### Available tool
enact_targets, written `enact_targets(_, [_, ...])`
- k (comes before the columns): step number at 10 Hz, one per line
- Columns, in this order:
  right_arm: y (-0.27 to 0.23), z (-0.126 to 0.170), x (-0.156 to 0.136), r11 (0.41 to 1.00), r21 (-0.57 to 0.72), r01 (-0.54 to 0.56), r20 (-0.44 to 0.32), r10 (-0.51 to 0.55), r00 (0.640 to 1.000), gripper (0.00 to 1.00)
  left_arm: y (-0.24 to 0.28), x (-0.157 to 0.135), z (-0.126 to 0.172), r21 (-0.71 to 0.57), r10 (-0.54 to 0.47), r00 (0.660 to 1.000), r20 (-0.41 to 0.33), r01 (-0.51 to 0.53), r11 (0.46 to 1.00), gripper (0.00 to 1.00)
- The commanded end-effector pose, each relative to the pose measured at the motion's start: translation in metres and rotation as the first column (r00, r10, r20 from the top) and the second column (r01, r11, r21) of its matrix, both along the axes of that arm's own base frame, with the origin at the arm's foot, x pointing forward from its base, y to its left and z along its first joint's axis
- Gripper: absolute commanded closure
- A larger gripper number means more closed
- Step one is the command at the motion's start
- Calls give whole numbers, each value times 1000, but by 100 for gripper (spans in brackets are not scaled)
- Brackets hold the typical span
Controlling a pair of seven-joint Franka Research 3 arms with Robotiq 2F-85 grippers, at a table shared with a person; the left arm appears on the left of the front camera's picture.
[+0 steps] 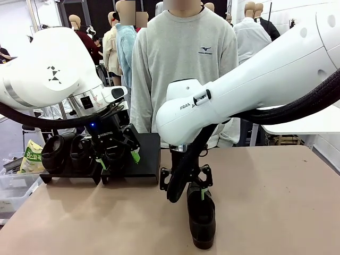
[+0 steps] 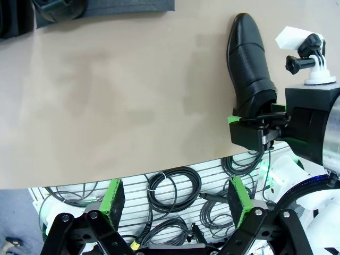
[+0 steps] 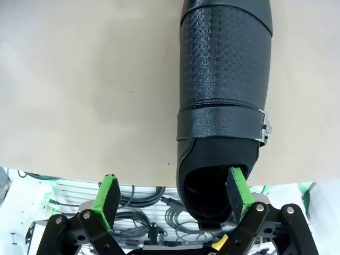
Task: Organize the shoes by placing them on the stand.
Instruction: Pick up one Shoe and place it in the middle of the table, then place the Shoe from the middle of the table onto the Shoes Stand.
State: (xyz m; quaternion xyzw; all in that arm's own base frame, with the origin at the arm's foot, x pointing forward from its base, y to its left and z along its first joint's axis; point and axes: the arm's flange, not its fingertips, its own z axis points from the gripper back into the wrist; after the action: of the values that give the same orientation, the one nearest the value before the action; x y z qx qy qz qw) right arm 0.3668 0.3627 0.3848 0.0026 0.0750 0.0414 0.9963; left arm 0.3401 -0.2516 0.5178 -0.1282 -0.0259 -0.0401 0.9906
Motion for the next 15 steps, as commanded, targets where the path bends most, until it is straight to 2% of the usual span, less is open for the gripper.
enact_targets(1, [-4,-6,2,1000,23,7,-30,-6,1000,0,-1,0,1,-12,12,1000,-1,-12,1000,0])
enact_targets(2, [-1,-7,4,1000,25,-12,-53,13,999,0,-1,0,1,-12,12,1000,-1,-12,1000,0])
enact_targets(3, [-1,-1,1,1000,-1,3,-3,-3,1000,0,-1,0,1,-12,12,1000,-1,-12,1000,0])
enact_targets(9, [-1,-3,2,1000,-1,-1,-8,1,1000,0,-1,0,1,-12,12,1000,-1,-12,1000,0])
enact_targets(12, [-17,48,-20,1000,-14,14,87,-13,996,0,-1,0,1,-12,12,1000,-1,-12,1000,0])
enact_targets(13, [-35,65,-26,999,39,6,106,-10,994,0,-1,0,1,-12,12,1000,-1,-12,1000,0])
enact_targets(15, [-91,87,-26,991,124,58,134,-74,988,0,-1,0,1,-12,12,1000,-1,-12,1000,0])
